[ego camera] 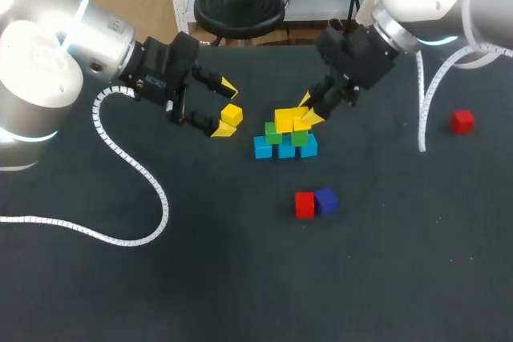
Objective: Place the blue cubes, place green cubes on the blue cubes, place the yellow cubes on the green cubes, then place the red cubes on the yellow cubes, and place purple cube on the red cubes.
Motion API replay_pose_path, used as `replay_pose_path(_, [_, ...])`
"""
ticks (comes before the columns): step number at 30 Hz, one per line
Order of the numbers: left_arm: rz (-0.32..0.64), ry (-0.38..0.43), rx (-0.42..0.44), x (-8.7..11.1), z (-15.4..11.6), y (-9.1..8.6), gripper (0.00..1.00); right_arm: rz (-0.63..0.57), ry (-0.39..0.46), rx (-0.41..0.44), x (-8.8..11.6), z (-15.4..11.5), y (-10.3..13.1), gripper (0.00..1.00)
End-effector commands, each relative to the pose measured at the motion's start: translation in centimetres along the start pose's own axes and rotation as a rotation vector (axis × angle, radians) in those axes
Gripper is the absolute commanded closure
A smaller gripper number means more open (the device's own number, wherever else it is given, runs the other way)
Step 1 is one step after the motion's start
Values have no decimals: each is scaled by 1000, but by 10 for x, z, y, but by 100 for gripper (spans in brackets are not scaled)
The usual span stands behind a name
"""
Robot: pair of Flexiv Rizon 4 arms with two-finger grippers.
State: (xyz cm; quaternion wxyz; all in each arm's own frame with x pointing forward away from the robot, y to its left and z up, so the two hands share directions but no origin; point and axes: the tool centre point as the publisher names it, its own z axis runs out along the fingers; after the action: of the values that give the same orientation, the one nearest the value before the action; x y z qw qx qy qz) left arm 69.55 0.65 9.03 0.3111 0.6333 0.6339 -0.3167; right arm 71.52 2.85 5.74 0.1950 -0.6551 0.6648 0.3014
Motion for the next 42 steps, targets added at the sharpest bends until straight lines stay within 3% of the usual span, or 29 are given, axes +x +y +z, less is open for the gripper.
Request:
replay_pose_path(1, [3,-3,0,1,0,0,0,-3,-1,51,2,-2,13,100])
replay_pose_path(33, [3,-3,0,1,0,0,0,-27,-32,55,5,1,2,100])
replay_pose_path(42, [3,-3,0,1,0,0,0,-25,-28,51,6,1,-1,84])
